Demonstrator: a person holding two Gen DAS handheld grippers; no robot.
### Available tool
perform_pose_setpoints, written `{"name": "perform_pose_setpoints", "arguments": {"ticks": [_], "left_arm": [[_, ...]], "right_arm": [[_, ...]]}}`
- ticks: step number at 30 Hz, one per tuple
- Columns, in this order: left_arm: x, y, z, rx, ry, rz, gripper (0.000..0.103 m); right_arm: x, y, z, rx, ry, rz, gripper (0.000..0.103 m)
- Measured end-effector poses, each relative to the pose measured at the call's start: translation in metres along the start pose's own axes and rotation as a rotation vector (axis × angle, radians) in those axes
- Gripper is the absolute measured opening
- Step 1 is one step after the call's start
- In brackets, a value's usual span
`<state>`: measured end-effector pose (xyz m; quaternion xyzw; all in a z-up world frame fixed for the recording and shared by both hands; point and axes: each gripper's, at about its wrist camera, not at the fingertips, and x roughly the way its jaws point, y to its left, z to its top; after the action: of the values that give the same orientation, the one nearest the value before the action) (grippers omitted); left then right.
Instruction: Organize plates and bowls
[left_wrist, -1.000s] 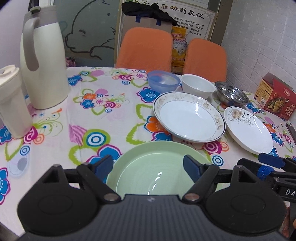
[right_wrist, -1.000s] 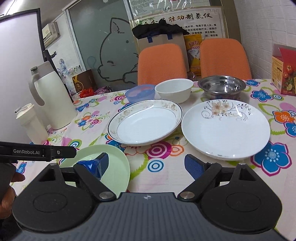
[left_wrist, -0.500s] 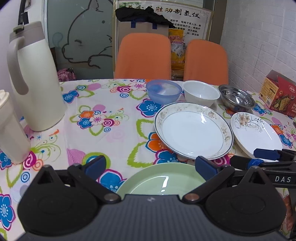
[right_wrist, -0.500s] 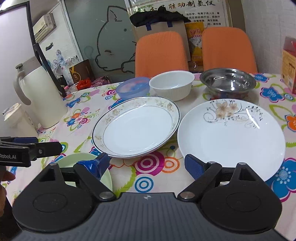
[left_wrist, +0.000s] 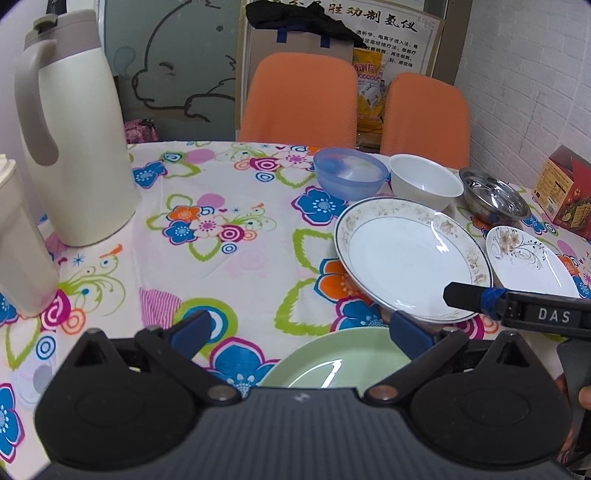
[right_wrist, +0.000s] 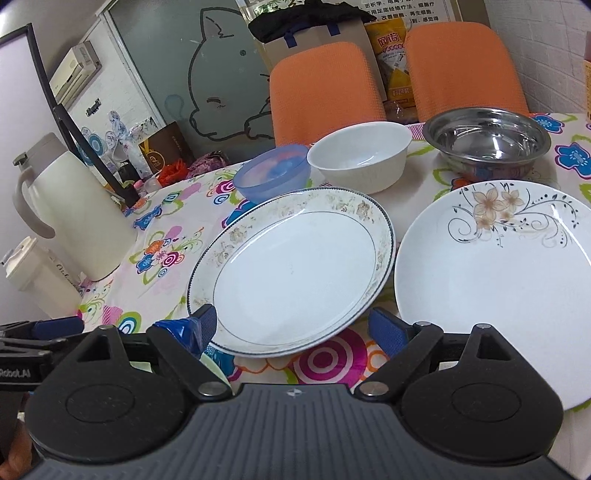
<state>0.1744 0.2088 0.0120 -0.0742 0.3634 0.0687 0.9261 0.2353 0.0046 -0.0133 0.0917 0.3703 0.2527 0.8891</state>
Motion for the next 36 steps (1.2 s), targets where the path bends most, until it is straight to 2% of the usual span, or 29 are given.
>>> {"name": "perform_pose_setpoints", "arguments": {"ticks": [3,7,9,15,20,24,28,31,34,36], "left_arm": [[-0.002,0.005,-0.001,-0.006,-0.002,0.007,0.102],[0.0,0.012,0.0,-0.019,-0.002,0.014,0.102],[0.001,0.013,0.001,-0.021,-0.002,0.015,0.102],[0.012,0.008,0.015,0.001,0.0,-0.009,0.102],[0.042,-0.005,0.041,0.014,0.04,-0.065,0.102],[0.06,-0.006,0.054,0.001,0.066,-0.038,0.102],[0.063,0.0,0.056,-0.01,0.062,-0.031,0.102],[0.064,0.004,0.056,-0.015,0.063,-0.022,0.102],[0.067,0.006,0.057,-0.017,0.068,-0.022,0.102],[0.07,0.004,0.057,-0.014,0.075,-0.029,0.102]], "right_arm": [[0.003,0.013,-0.001,-0.033,0.014,-0.048,0.078],[0.0,0.019,-0.007,-0.052,0.042,0.042,0.078],[-0.005,0.019,-0.009,-0.076,0.044,0.058,0.077],[-0.029,0.003,0.009,-0.121,-0.044,-0.039,0.077],[0.002,-0.01,0.042,-0.156,-0.051,-0.055,0.077],[0.033,-0.017,0.058,-0.182,0.002,-0.031,0.077],[0.054,-0.014,0.055,-0.193,0.081,0.003,0.079],[0.056,-0.004,0.051,-0.209,0.069,-0.037,0.079],[0.056,0.001,0.049,-0.218,0.081,0.011,0.079],[0.051,0.0,0.045,-0.215,0.064,-0.004,0.077]]}}
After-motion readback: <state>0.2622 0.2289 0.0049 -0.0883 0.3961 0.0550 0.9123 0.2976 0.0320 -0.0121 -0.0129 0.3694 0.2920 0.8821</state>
